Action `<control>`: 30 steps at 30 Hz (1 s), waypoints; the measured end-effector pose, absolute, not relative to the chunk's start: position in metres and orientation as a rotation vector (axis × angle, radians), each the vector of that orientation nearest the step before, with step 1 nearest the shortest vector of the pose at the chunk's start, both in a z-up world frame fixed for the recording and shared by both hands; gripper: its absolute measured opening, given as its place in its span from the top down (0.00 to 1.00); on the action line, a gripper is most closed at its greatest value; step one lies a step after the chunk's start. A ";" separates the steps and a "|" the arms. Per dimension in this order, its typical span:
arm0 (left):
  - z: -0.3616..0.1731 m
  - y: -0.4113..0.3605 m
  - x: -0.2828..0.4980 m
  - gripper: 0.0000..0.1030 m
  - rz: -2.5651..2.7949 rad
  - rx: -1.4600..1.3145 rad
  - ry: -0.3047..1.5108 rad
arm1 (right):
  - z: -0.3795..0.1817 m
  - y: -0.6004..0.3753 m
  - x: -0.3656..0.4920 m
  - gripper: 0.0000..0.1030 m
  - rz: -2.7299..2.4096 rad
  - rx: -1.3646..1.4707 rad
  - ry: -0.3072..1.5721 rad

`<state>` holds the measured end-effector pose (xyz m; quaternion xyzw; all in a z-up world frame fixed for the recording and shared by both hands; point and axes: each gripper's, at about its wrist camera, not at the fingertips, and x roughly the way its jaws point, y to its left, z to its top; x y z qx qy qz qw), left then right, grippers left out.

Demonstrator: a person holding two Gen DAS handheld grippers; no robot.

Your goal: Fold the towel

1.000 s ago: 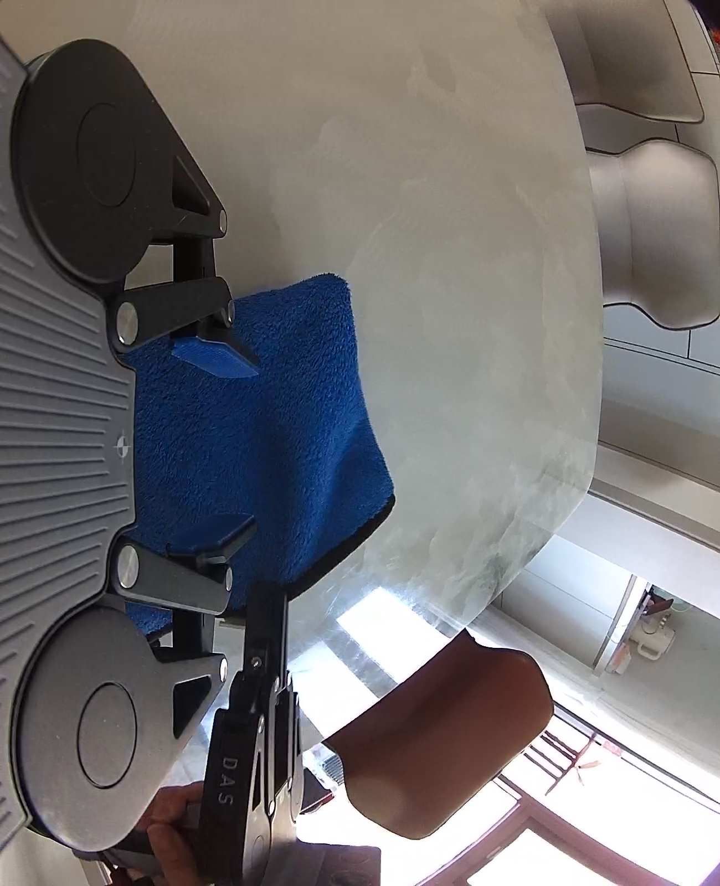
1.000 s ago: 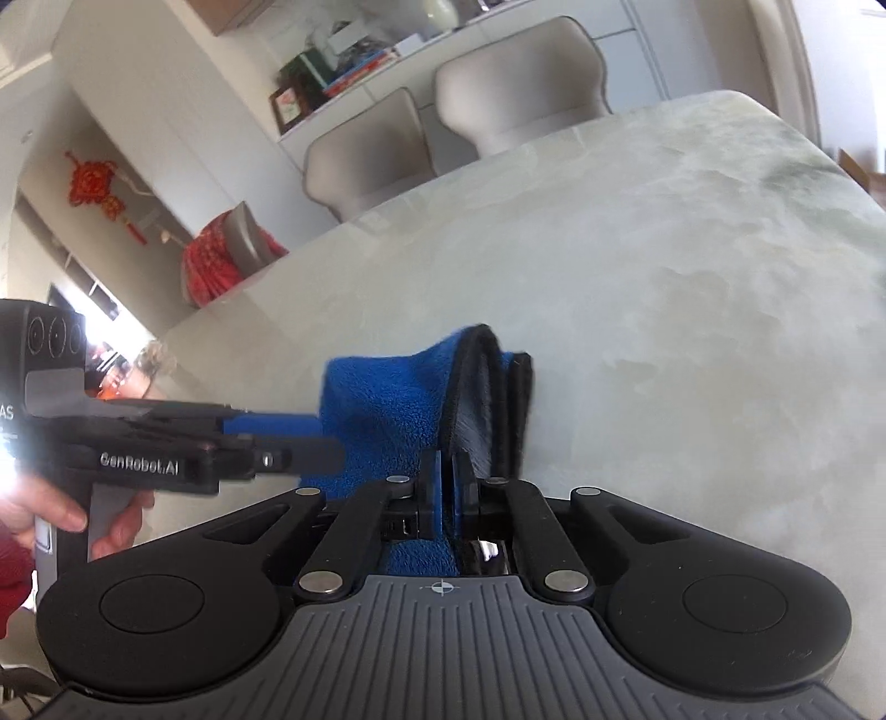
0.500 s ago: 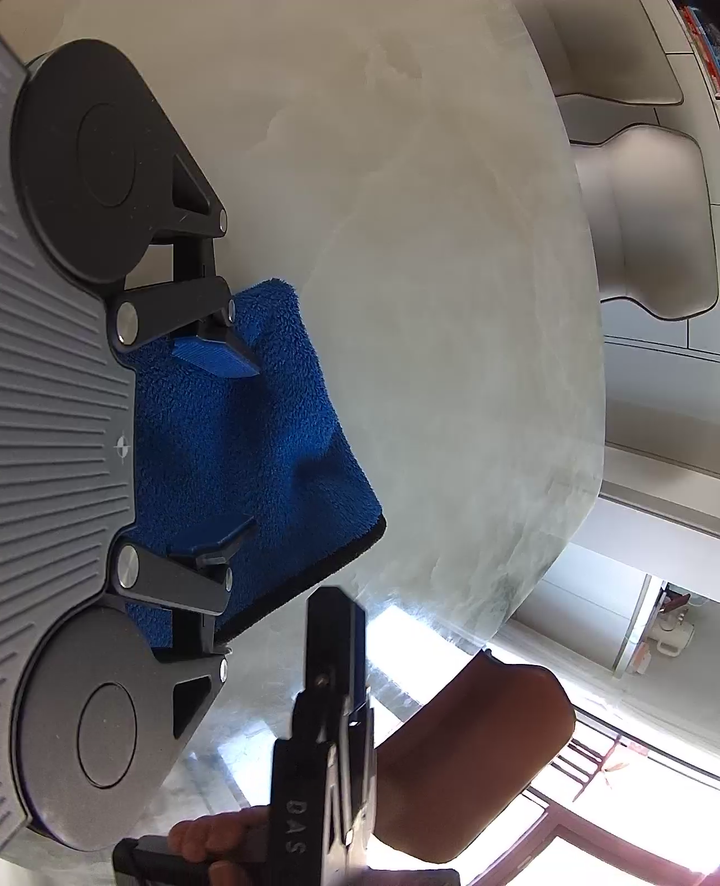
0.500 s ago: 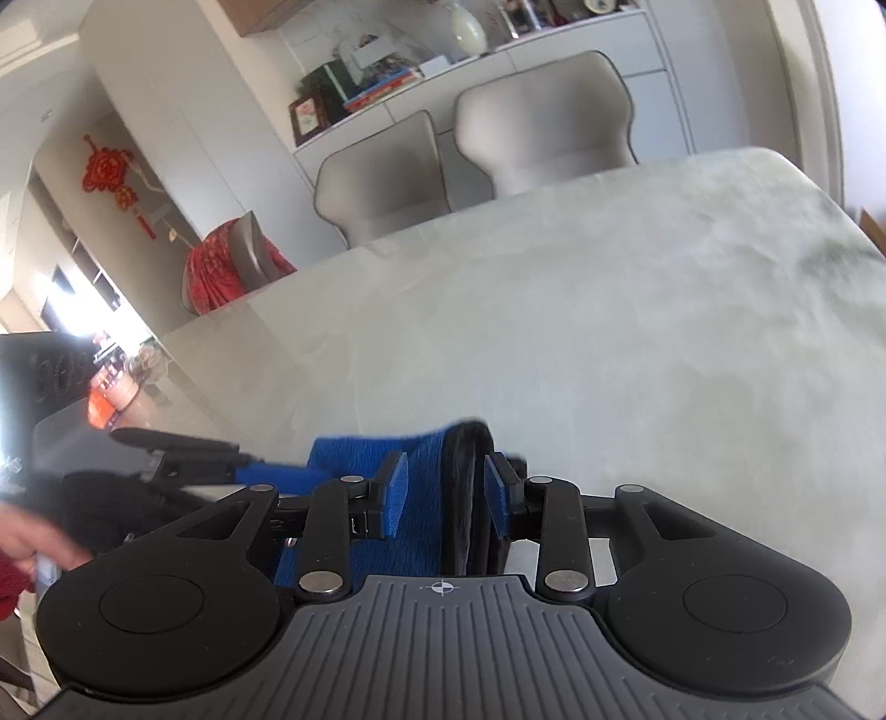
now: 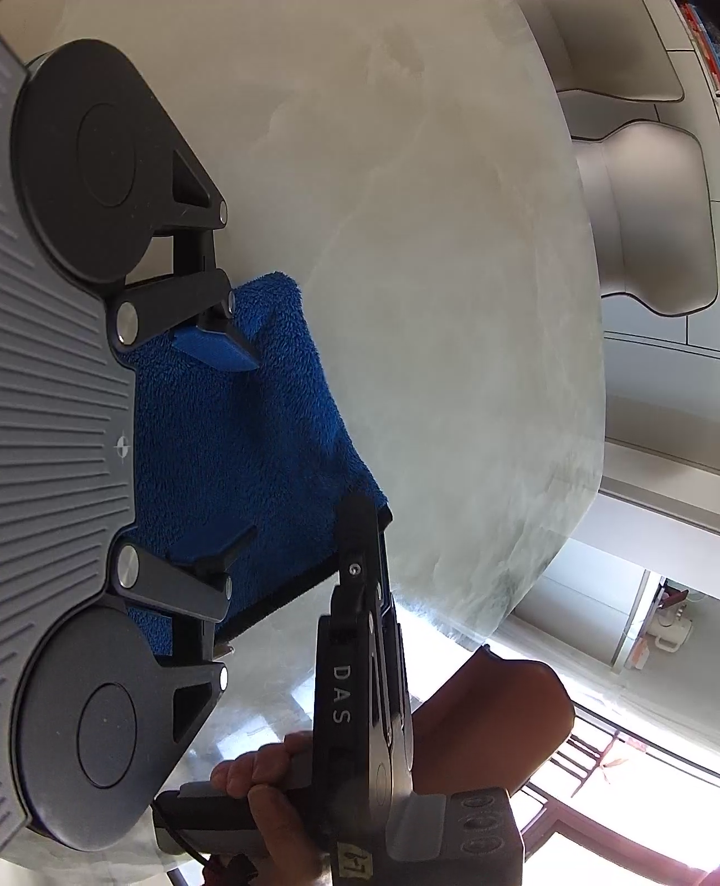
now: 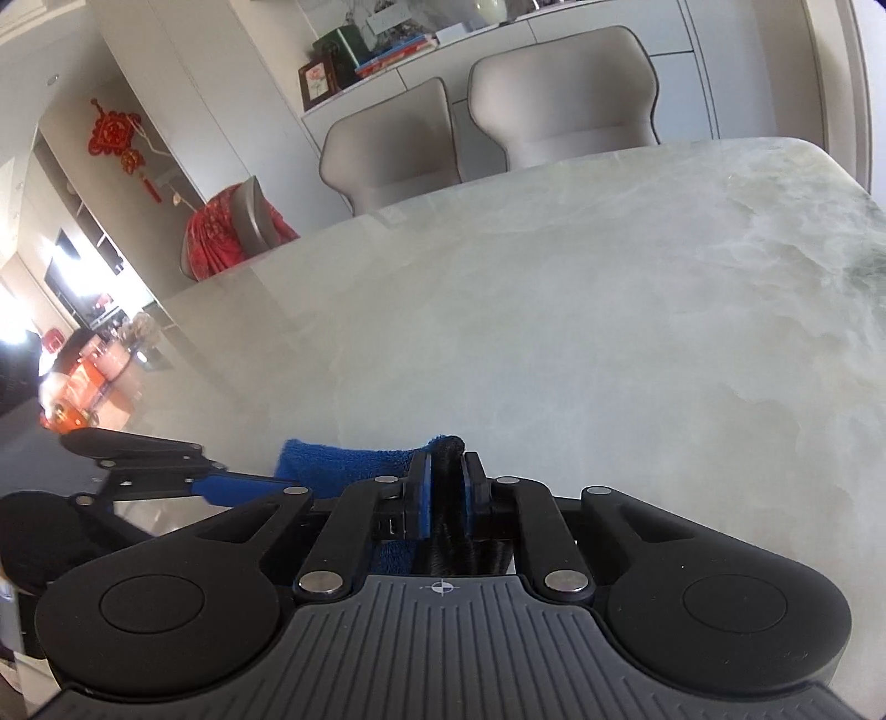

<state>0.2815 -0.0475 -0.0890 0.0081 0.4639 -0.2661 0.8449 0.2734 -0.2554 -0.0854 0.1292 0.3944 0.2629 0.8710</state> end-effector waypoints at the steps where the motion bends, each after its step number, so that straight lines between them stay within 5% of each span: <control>1: -0.088 -0.048 0.282 0.39 -0.564 0.019 0.979 | -0.080 -0.257 0.268 0.90 0.553 0.291 0.817; 7: -0.085 -0.052 0.284 0.39 -0.592 0.035 0.974 | -0.057 -0.268 0.254 0.90 0.509 0.379 0.801; 18: -0.089 -0.063 0.294 0.36 -0.606 0.062 0.997 | -0.108 -0.276 0.281 0.90 0.372 0.406 0.938; 30: -0.071 -0.068 0.294 0.35 -0.614 0.086 0.960 | -0.086 -0.279 0.203 0.83 0.405 0.328 0.917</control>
